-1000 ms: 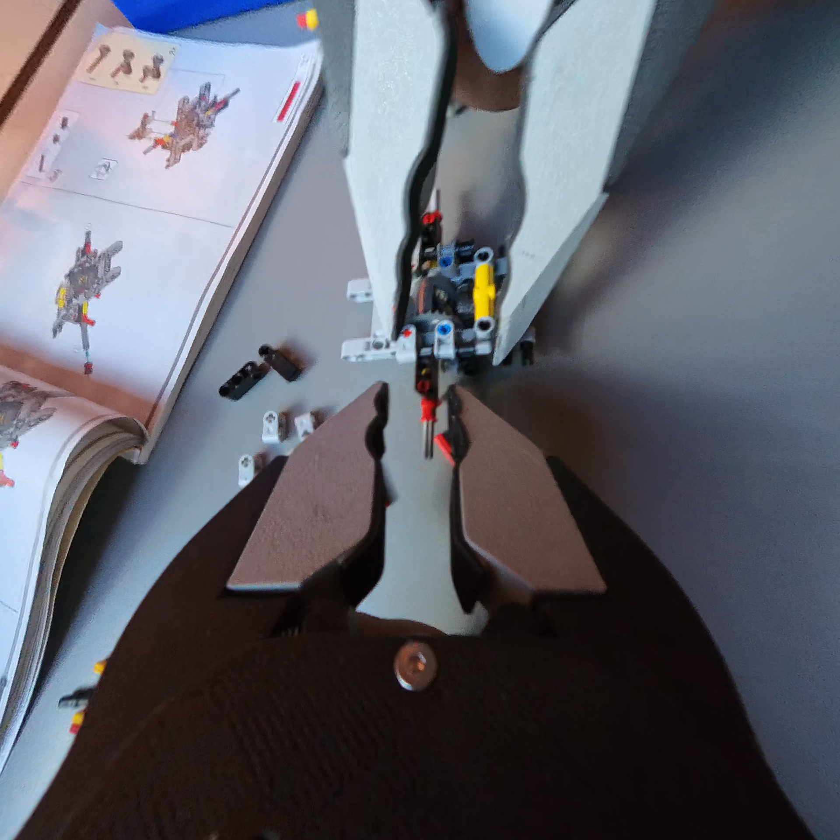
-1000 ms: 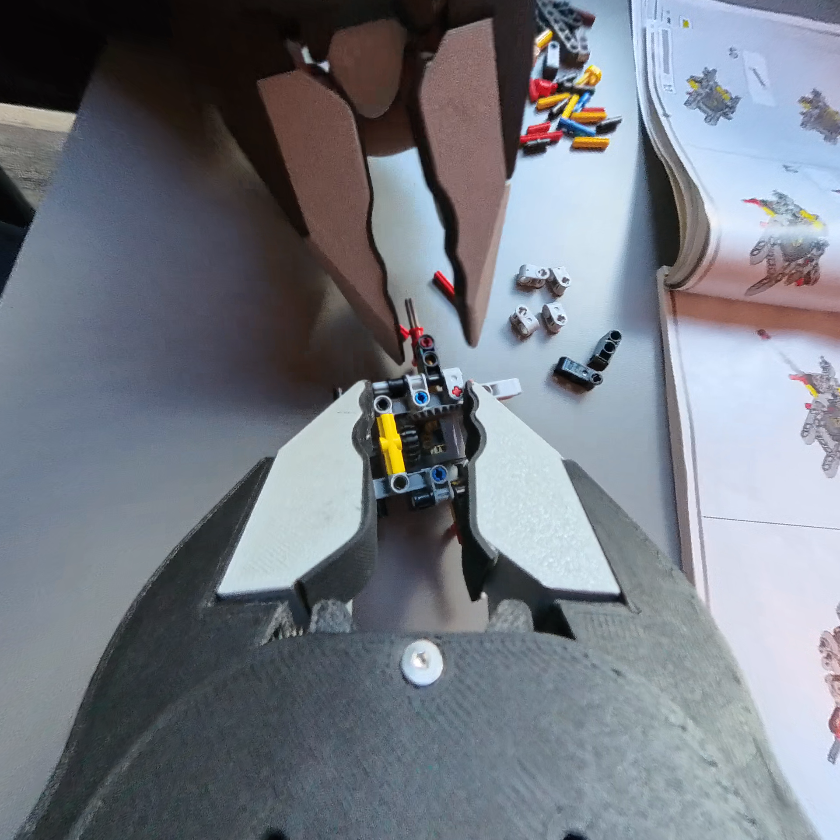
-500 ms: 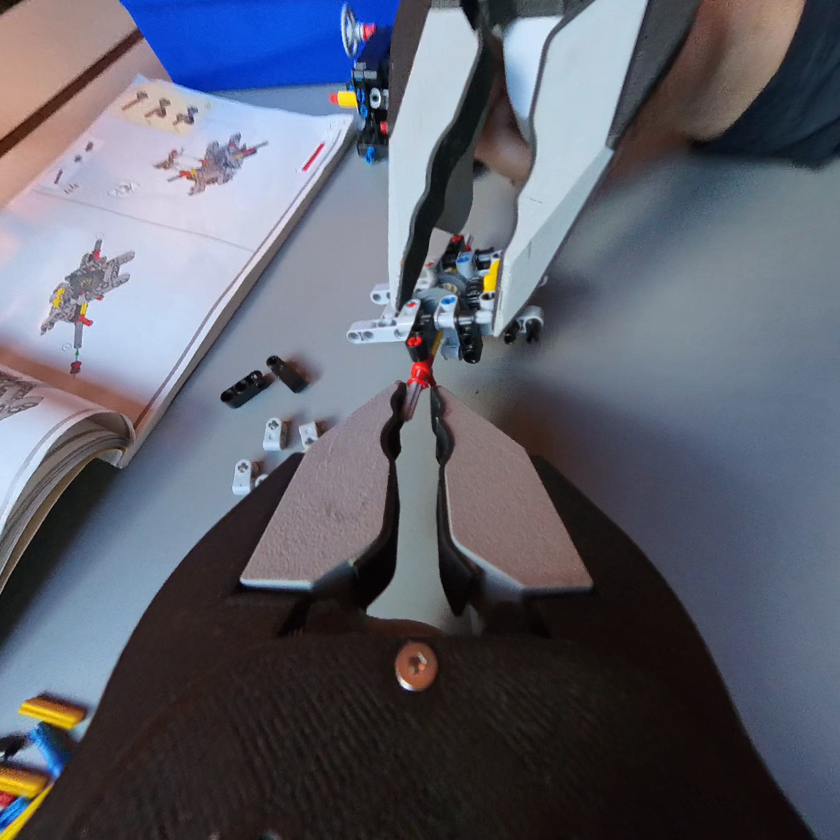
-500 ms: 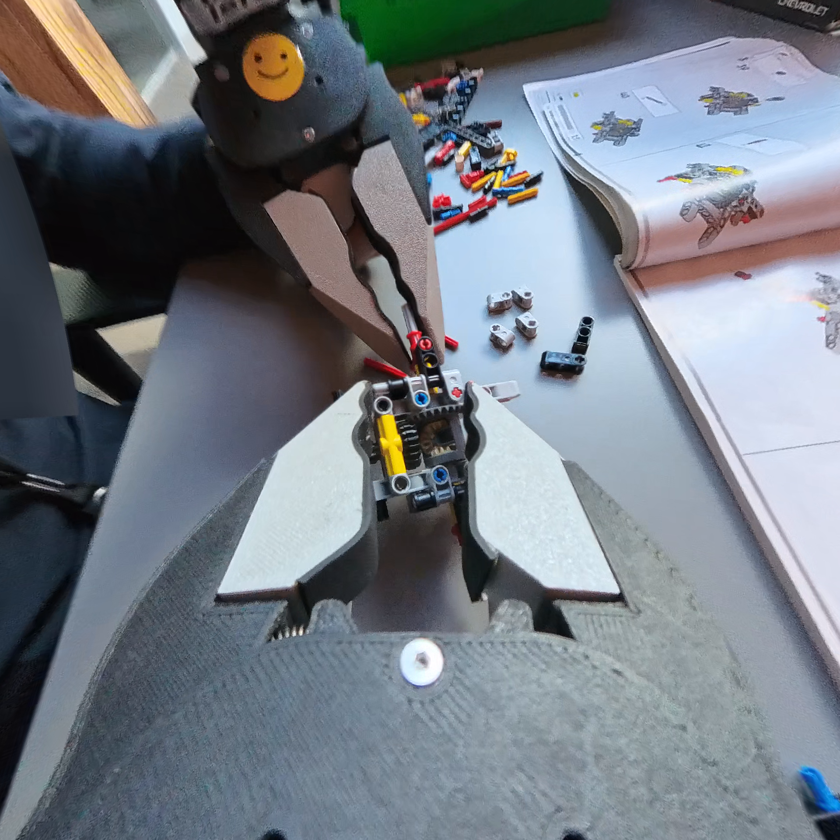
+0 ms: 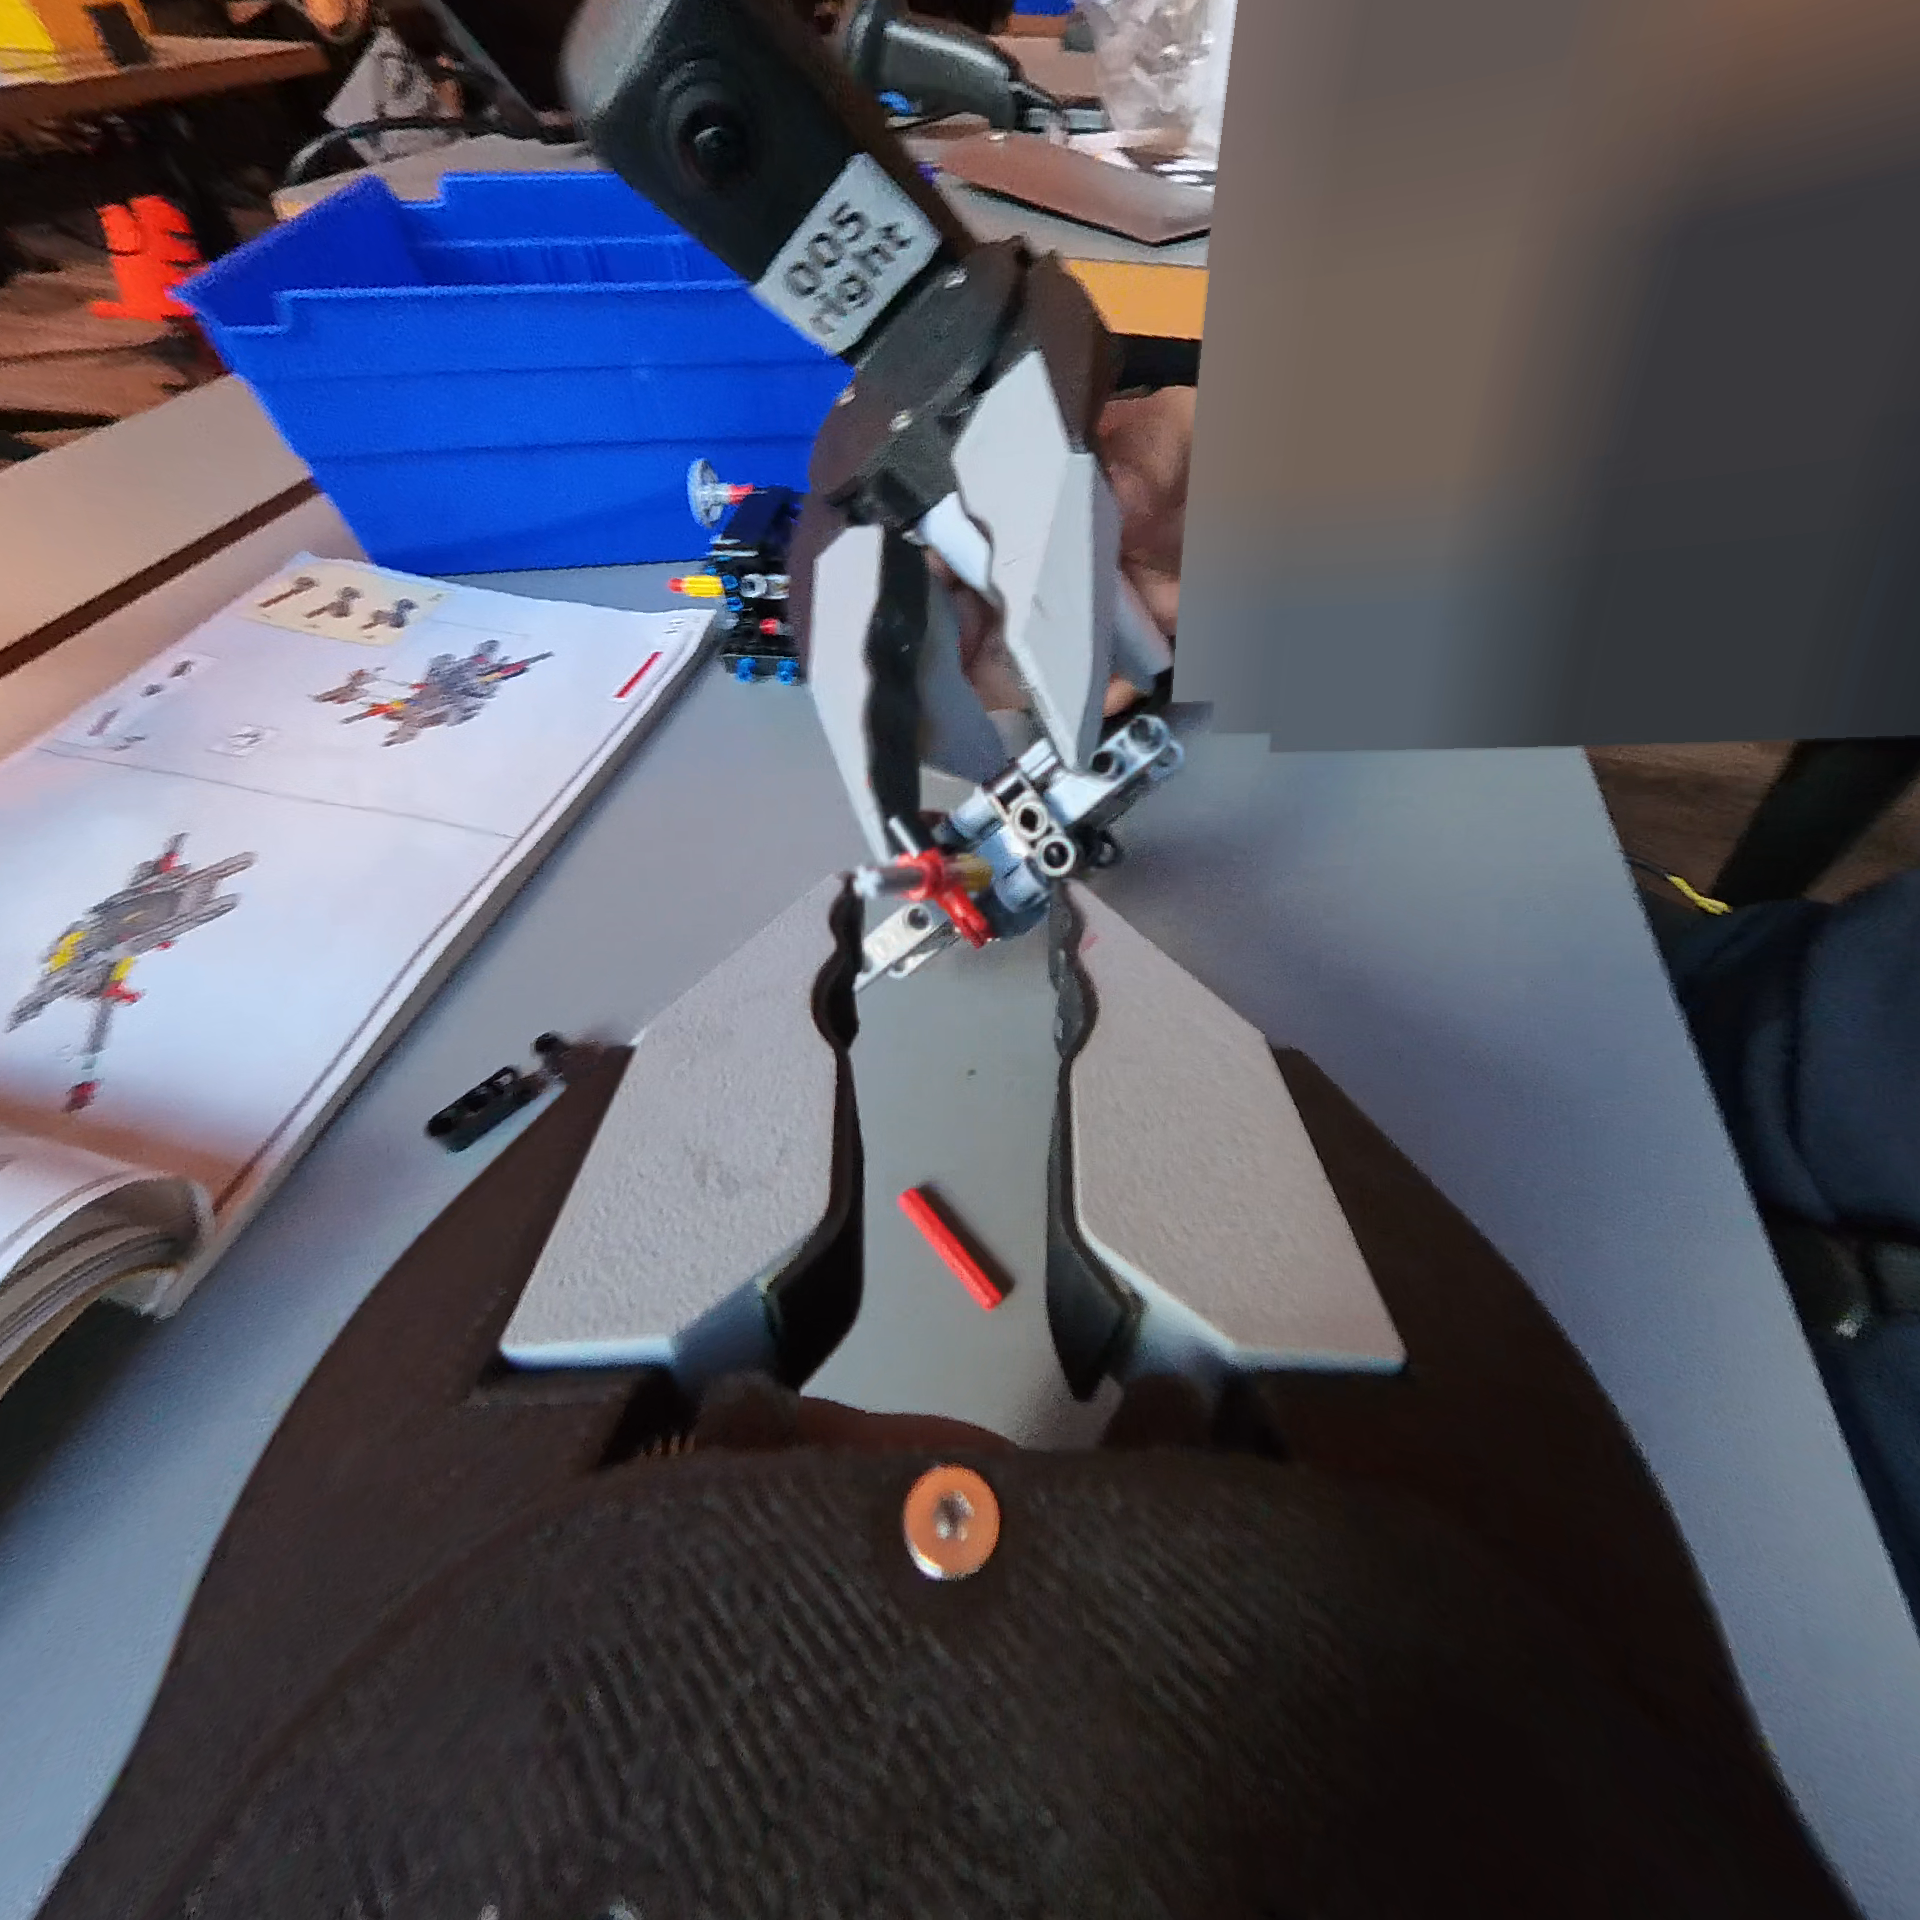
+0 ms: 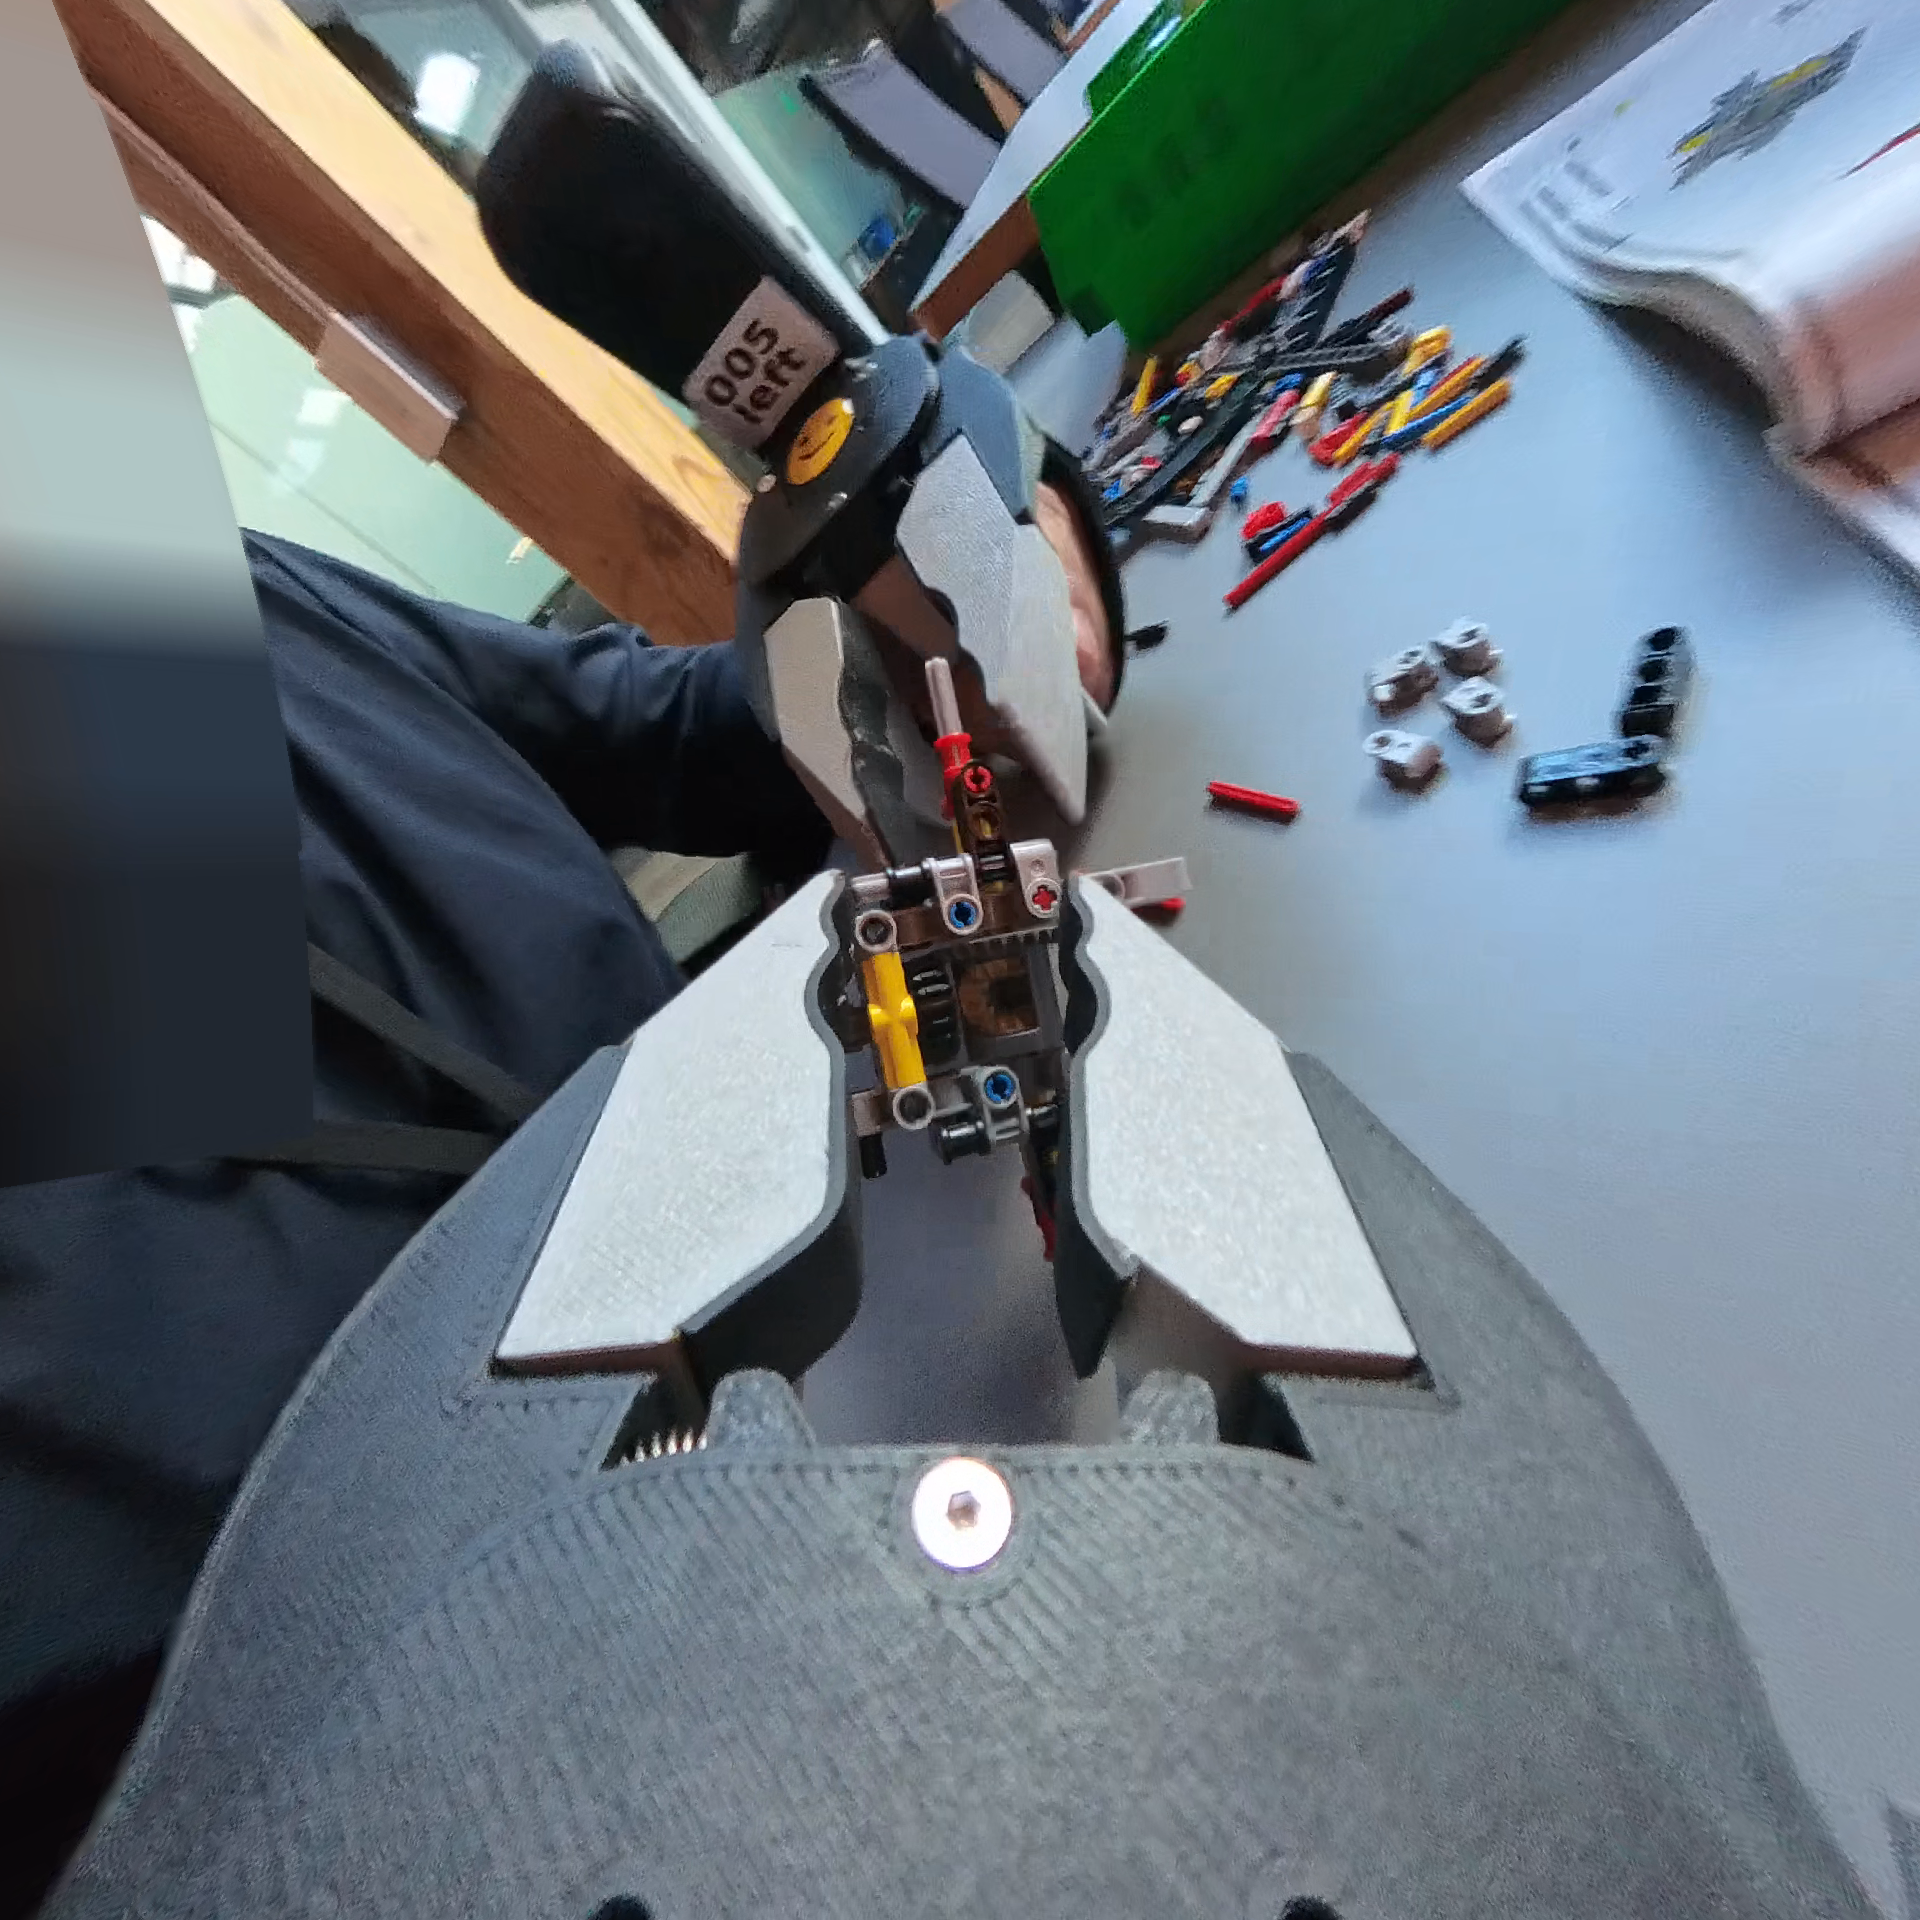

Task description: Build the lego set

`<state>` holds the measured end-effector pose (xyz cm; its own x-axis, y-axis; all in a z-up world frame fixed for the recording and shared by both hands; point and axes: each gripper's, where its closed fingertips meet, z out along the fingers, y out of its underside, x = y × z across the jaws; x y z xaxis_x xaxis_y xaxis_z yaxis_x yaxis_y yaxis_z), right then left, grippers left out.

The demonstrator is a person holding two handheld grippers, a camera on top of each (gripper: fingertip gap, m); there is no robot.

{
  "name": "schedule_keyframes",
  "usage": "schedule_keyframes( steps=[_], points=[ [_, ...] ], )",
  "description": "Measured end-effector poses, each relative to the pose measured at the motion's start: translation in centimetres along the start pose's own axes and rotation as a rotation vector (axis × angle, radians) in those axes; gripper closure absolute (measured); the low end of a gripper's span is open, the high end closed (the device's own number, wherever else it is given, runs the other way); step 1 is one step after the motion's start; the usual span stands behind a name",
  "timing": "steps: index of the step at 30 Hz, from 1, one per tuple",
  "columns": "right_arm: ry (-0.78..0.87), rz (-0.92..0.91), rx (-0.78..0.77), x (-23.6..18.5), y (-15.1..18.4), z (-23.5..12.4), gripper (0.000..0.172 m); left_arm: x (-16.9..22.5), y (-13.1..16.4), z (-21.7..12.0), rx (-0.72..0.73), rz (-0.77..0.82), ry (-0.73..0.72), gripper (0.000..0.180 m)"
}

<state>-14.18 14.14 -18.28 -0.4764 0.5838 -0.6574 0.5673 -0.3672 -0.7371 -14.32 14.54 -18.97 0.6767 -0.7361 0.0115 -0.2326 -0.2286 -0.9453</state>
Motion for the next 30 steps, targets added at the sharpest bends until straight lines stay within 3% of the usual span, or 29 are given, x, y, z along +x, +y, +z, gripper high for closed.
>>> schedule_keyframes(
  steps=[4,9,18,23,30],
  points=[
    [-0.128,0.068,0.010,-1.7,-0.1,0.4,0.136,1.7,-0.6,0.0,0.035,-0.003,0.097,0.149],
    [-0.147,0.101,-0.010,-1.5,0.4,0.5,0.136,1.9,-0.1,0.1,0.018,-0.023,0.129,0.151],
    [-0.048,0.023,0.034,-0.4,-0.5,-1.5,0.146,0.6,0.6,0.1,-0.023,-0.174,0.119,0.153],
    [0.001,-0.066,0.042,-0.7,-1.0,-2.2,0.147,1.3,1.3,0.0,-0.065,-0.322,0.225,0.153],
    [-0.072,-0.171,-0.038,-2.6,0.5,-0.8,0.145,2.2,1.2,0.1,-0.071,-0.296,0.273,0.153]
  ],
)
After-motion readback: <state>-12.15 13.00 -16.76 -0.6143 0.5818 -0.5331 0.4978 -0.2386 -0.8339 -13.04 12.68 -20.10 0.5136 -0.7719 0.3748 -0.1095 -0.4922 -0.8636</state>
